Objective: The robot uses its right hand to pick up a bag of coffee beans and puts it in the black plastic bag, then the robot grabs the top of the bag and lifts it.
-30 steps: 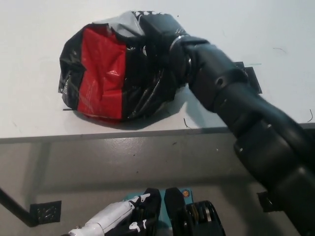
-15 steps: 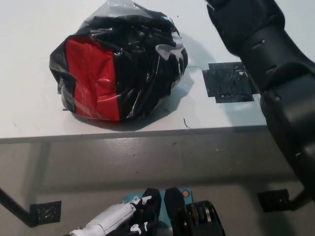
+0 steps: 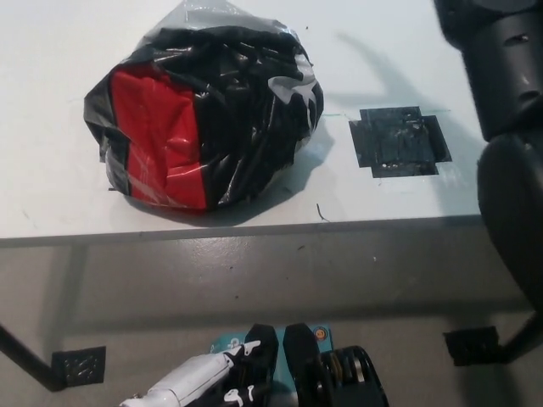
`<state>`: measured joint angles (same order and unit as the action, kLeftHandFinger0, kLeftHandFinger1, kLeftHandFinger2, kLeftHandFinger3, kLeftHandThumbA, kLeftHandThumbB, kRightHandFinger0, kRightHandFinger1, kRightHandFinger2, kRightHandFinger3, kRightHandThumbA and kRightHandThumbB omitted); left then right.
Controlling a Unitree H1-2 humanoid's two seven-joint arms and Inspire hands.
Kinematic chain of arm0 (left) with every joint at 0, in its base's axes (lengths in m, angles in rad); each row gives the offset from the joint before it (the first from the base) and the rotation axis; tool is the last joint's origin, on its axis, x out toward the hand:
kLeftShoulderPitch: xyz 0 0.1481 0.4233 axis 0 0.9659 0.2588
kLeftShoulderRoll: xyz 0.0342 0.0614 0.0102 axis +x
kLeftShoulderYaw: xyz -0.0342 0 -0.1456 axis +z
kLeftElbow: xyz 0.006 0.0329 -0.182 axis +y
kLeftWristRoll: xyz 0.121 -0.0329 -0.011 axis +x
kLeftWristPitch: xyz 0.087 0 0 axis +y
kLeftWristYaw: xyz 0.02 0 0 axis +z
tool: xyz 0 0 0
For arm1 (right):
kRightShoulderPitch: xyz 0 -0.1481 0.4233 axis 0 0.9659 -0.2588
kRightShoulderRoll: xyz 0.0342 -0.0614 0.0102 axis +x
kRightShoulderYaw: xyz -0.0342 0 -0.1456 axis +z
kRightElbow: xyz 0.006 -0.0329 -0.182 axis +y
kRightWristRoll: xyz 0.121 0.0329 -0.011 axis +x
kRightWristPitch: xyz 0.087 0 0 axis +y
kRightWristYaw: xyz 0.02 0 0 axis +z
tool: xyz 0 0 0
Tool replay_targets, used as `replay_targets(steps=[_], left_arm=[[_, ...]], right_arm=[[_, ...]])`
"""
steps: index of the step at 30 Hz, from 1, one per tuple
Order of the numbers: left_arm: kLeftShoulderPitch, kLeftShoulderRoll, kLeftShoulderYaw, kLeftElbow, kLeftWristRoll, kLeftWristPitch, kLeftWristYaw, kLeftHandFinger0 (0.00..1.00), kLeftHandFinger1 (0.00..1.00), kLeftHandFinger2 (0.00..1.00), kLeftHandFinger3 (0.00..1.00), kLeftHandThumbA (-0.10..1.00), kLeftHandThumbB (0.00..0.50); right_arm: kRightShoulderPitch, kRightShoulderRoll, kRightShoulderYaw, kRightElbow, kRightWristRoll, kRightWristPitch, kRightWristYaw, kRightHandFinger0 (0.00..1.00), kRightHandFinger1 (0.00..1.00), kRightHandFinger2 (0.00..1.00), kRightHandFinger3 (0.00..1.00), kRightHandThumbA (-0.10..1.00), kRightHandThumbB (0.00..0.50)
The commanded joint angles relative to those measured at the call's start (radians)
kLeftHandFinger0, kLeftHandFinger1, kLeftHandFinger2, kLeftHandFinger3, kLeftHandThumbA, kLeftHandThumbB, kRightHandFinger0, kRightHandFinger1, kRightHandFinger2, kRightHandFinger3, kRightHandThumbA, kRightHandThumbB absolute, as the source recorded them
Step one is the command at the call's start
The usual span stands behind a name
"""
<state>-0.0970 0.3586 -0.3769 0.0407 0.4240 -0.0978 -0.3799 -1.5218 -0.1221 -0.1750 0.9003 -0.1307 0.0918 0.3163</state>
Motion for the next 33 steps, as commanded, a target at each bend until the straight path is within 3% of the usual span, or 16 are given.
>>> replay_targets(steps=[1,5,10,13,15,18,22,28,31,33], left_arm=[[0.016,0.019,0.067,-0.017,-0.072,-0.034,0.033,0.84,0.89,0.97,1.00,0.96,0.276],[-0.013,0.006,0.144,0.026,-0.178,-0.063,0.057,0.96,1.00,1.00,1.00,0.90,0.265],[-0.087,-0.012,0.207,0.061,-0.224,-0.066,0.091,1.00,1.00,1.00,1.00,0.91,0.272],[-0.141,-0.021,0.222,0.087,-0.232,-0.064,0.100,1.00,1.00,1.00,1.00,0.94,0.283],[-0.166,-0.028,0.237,0.103,-0.249,-0.090,0.115,1.00,1.00,1.00,1.00,0.91,0.242],[-0.159,-0.026,0.253,0.091,-0.258,-0.105,0.129,1.00,1.00,1.00,1.00,0.90,0.207],[-0.126,-0.024,0.265,0.066,-0.261,-0.094,0.130,1.00,1.00,1.00,1.00,0.88,0.202],[-0.077,-0.017,0.277,0.048,-0.263,-0.096,0.119,1.00,1.00,1.00,1.00,0.92,0.247],[-0.040,-0.015,0.279,0.052,-0.266,-0.114,0.117,1.00,1.00,1.00,1.00,0.91,0.239],[-0.024,-0.013,0.280,0.046,-0.260,-0.109,0.119,1.00,1.00,1.00,1.00,0.92,0.252]], right_arm=[[0.217,-0.306,-0.077,-1.158,0.135,0.157,0.144,1.00,1.00,1.00,1.00,1.00,0.499],[0.453,-0.388,-0.185,-1.541,0.171,0.225,0.140,1.00,1.00,1.00,1.00,1.00,0.497],[0.721,-0.448,-0.333,-1.789,0.379,0.278,0.073,1.00,1.00,1.00,1.00,1.00,0.500],[0.814,-0.471,-0.381,-1.786,0.438,0.195,0.054,1.00,1.00,1.00,1.00,1.00,0.500],[0.907,-0.482,-0.410,-1.766,0.481,0.063,0.041,1.00,1.00,1.00,1.00,1.00,0.500],[0.965,-0.467,-0.392,-1.789,0.457,0.029,0.009,1.00,1.00,1.00,1.00,1.00,0.500],[1.091,-0.400,-0.355,-1.848,0.464,0.046,-0.074,1.00,1.00,1.00,1.00,1.00,0.500],[1.357,-0.333,-0.286,-1.850,0.498,-0.126,-0.074,1.00,1.00,1.00,1.00,1.00,0.500],[1.496,-0.264,-0.188,-1.850,0.461,-0.246,-0.069,1.00,1.00,1.00,1.00,1.00,0.462],[1.558,-0.229,-0.142,-1.850,0.451,-0.255,-0.059,1.00,1.00,1.00,1.00,1.00,0.482]])
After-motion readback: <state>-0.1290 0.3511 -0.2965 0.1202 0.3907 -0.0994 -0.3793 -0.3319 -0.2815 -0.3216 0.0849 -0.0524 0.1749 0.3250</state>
